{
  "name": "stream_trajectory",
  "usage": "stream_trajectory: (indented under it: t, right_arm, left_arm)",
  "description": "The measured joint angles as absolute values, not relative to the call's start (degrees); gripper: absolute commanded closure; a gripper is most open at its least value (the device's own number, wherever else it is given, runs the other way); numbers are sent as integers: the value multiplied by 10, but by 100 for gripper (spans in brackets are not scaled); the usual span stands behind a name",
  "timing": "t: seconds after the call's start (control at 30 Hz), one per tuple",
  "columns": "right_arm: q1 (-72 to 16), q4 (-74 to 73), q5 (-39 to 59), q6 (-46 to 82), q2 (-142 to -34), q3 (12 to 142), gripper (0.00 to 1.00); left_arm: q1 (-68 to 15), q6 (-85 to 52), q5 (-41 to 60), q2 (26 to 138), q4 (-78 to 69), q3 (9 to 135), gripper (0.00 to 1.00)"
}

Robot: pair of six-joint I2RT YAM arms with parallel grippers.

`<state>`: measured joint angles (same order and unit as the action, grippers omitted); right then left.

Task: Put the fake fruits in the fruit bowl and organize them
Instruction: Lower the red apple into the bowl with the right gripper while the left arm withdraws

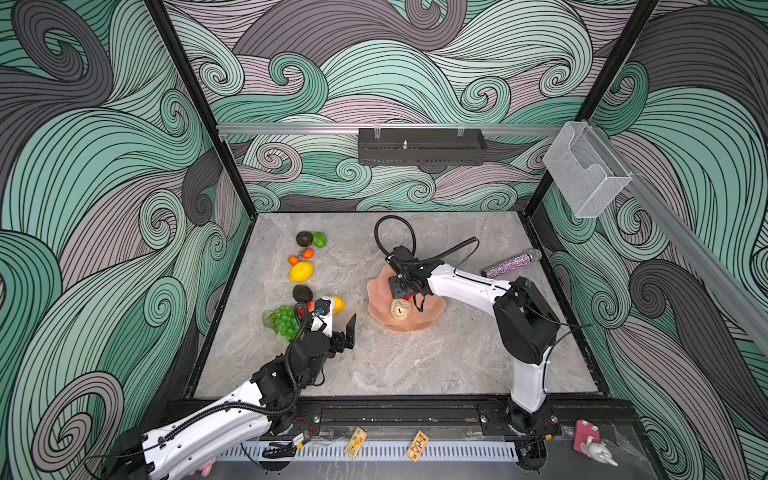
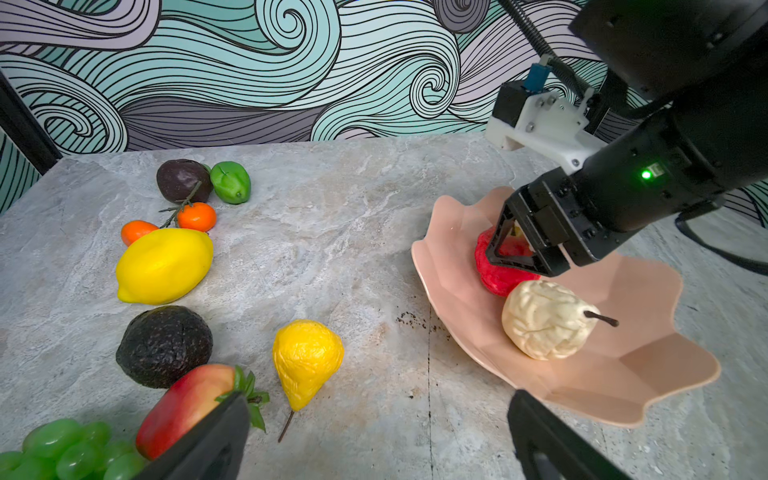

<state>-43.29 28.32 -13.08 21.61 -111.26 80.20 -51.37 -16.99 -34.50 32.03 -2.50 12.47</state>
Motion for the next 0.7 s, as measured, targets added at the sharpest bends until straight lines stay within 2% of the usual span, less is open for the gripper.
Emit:
stream_trajectory:
  t: [0.33,0.7]
  right_arm:
    - [-433,286,-131,217,-1112,799,20]
    - [-433,293,-132,217,-1108,799,13]
  left_arm:
    - [-511,-170,-347,320,-25,125,1]
    - [-511,-172,-348,321,-25,125,1]
